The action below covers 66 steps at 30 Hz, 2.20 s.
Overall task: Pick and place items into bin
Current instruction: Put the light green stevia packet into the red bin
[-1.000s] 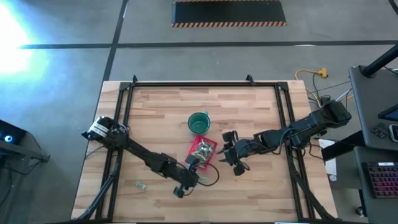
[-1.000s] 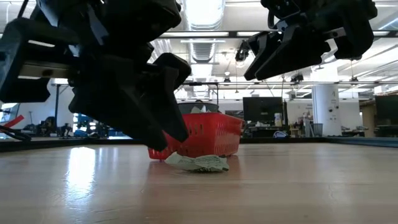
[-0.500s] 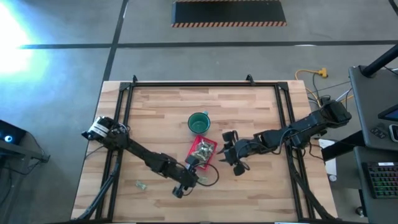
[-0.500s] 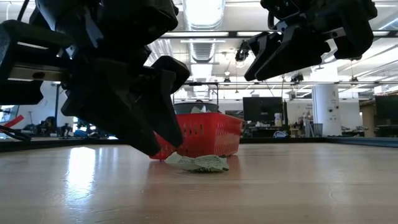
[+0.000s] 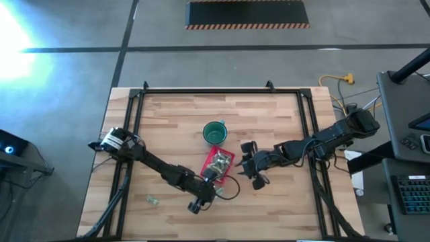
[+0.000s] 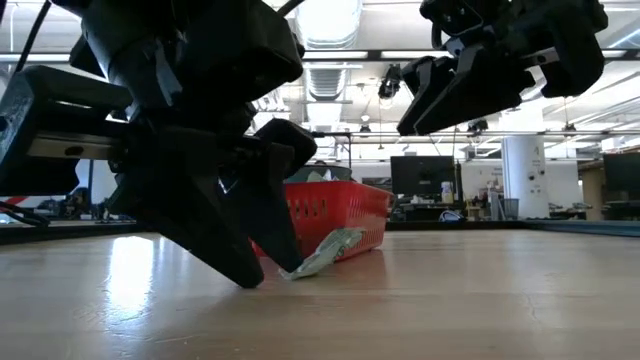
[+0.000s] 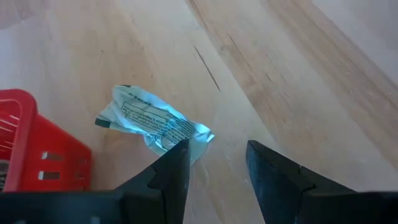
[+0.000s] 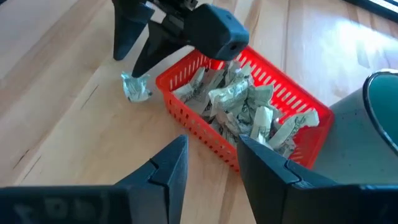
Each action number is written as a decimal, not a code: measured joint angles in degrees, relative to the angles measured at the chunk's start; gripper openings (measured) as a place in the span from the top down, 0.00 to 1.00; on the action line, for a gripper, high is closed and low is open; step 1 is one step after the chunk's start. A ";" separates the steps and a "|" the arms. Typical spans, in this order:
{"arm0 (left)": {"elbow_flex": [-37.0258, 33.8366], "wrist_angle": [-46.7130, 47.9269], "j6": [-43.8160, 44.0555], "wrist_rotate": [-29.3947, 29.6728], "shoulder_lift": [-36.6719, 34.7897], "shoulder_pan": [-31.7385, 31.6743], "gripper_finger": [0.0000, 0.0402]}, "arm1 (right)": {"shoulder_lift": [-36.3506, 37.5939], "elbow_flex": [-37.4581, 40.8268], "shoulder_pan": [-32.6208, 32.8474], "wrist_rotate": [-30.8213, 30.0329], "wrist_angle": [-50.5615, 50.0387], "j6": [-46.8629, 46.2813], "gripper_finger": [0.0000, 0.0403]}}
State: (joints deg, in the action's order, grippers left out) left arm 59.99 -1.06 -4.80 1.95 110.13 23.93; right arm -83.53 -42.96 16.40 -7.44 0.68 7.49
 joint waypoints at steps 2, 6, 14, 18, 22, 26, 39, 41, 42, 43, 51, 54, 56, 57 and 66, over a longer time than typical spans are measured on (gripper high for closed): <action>0.00 0.08 -0.02 0.03 -0.14 -0.10 0.65 | 0.00 0.02 0.00 0.00 -0.68 -0.07 0.68; -0.13 0.25 -0.02 -0.68 -0.28 -0.12 0.71 | 0.00 0.13 -0.02 0.02 -0.72 -0.07 0.68; -0.07 2.61 -0.09 -4.50 -0.41 -0.24 0.97 | 0.00 0.14 0.00 0.07 -0.74 -0.87 0.68; 0.00 3.31 -0.15 -5.71 -0.87 -0.25 0.97 | 0.00 0.24 0.00 0.11 -0.96 -1.12 0.68; -0.44 4.99 -0.02 -5.84 -2.63 -0.01 0.95 | 0.00 0.42 -0.01 0.12 -0.93 -1.14 0.68; -0.63 4.27 0.00 -5.94 -3.77 0.79 0.94 | 0.00 0.64 -0.02 0.15 -0.90 -1.14 0.68; -0.59 3.50 -0.33 -2.93 -3.93 0.99 0.86 | 0.00 0.76 0.00 0.15 -0.85 -1.53 0.68; -0.59 3.36 -0.50 -1.57 -3.93 0.99 0.81 | 0.00 0.76 0.00 0.13 -0.87 -1.53 0.68; -0.59 3.08 -0.52 -1.19 -3.93 1.02 0.78 | 0.00 0.76 -0.01 0.14 -0.85 -1.53 0.68; -0.66 2.60 -0.52 -1.13 -3.93 0.99 0.76 | 0.00 0.76 -0.01 0.15 -0.85 -1.53 0.68; -1.90 -0.48 -0.49 -0.04 -1.91 0.66 0.61 | 0.00 0.83 0.00 0.14 -0.80 -1.54 0.68; -1.88 -0.61 -0.48 -0.10 -1.16 0.49 0.59 | -0.02 1.02 -0.01 0.14 -0.67 -1.73 0.68; -1.88 -0.57 -0.48 -0.06 -1.12 0.24 0.60 | -0.02 1.05 -0.02 0.18 -0.55 -2.04 0.68; -1.88 -0.46 -0.48 -0.18 -1.11 0.16 0.61 | -0.02 1.10 -0.02 0.20 -0.60 -2.17 0.68; -1.92 1.73 -0.67 0.09 -2.82 0.29 0.96 | -0.02 1.36 -0.02 0.20 -0.64 -2.24 0.68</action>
State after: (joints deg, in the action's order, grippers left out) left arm 58.06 0.67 -5.48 2.04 107.30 24.22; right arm -83.55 -41.60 16.38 -7.25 0.04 5.25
